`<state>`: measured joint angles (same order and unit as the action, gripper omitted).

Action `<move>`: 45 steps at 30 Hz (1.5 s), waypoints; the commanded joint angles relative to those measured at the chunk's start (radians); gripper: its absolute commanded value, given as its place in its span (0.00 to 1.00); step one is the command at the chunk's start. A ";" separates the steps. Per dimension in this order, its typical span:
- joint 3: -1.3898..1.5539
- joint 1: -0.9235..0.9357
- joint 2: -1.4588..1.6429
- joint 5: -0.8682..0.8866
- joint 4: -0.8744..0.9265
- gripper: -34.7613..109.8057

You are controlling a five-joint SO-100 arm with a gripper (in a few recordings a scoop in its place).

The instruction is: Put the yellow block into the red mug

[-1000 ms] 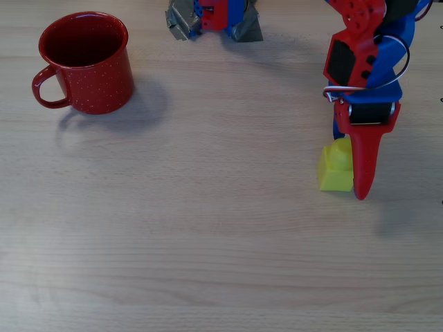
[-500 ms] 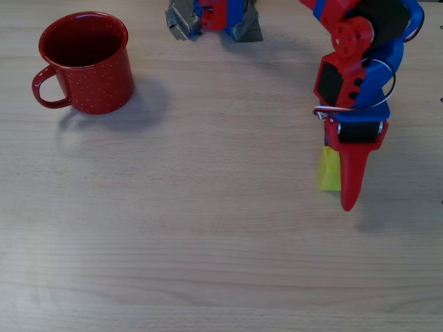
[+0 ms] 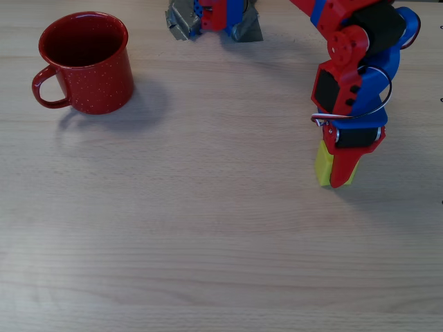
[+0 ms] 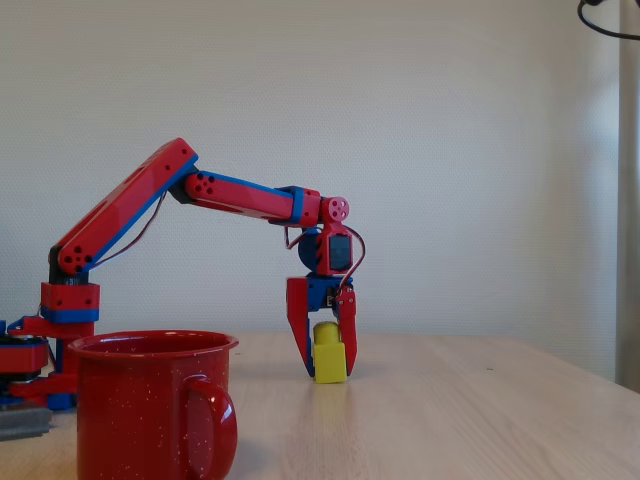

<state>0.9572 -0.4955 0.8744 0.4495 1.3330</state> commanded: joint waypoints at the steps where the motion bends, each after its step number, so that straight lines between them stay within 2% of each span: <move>1: 0.008 0.002 0.095 -0.005 -0.006 0.24; 13: 0.095 0.021 0.336 -0.095 0.058 0.24; 30: 0.262 0.115 0.913 -0.336 0.164 0.24; 36: 0.225 0.229 0.991 -0.431 0.244 0.24; 45: 0.229 0.528 1.015 -0.577 0.267 0.24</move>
<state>1.2349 0.0000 1.7825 -0.0874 1.5815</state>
